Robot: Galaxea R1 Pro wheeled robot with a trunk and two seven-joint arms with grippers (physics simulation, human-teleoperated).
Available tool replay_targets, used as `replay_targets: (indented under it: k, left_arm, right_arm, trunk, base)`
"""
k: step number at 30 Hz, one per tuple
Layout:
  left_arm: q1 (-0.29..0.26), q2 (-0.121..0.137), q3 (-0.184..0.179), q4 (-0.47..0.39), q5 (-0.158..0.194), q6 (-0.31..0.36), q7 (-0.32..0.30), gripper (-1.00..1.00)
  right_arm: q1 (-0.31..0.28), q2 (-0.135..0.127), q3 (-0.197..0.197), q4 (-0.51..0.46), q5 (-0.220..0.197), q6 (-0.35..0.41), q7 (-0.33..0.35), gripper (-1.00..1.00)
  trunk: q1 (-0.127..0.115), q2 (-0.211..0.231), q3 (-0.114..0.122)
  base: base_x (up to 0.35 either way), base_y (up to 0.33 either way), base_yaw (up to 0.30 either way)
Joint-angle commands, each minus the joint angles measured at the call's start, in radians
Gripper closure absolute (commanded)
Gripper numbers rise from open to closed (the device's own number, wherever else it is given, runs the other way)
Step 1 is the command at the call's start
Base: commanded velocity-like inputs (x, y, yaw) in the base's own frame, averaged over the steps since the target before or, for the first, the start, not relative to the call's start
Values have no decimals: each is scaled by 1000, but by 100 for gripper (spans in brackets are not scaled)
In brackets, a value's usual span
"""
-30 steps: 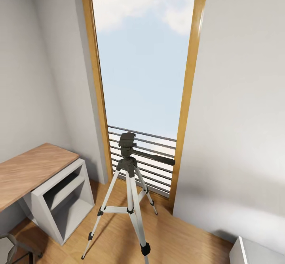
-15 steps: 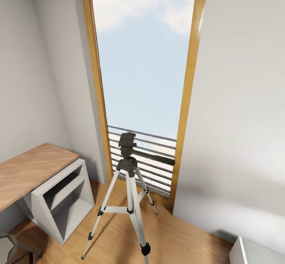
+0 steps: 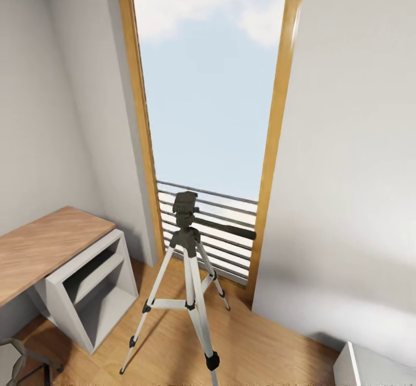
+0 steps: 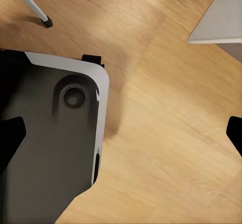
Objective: Attach the digital camera to the camera tripod in the bedroom.
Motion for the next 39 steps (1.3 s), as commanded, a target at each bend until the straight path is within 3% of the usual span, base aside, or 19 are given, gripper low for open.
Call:
replay_targets:
  k: [1, 39]
  left_arm:
    - [0, 0, -9, 0, 7, -2, 4, 100]
    - [0, -1, -9, 0, 7, 4, 4, 100]
  right_arm:
    - [-1, 0, -2, 3, 8, -6, 2, -100]
    - [-1, 0, -2, 3, 9, -8, 2, -100]
  trunk:
    - [0, -2, -3]
    - [0, -2, -63]
  base:
    - [0, 0, 0]
    - [0, 0, 0]
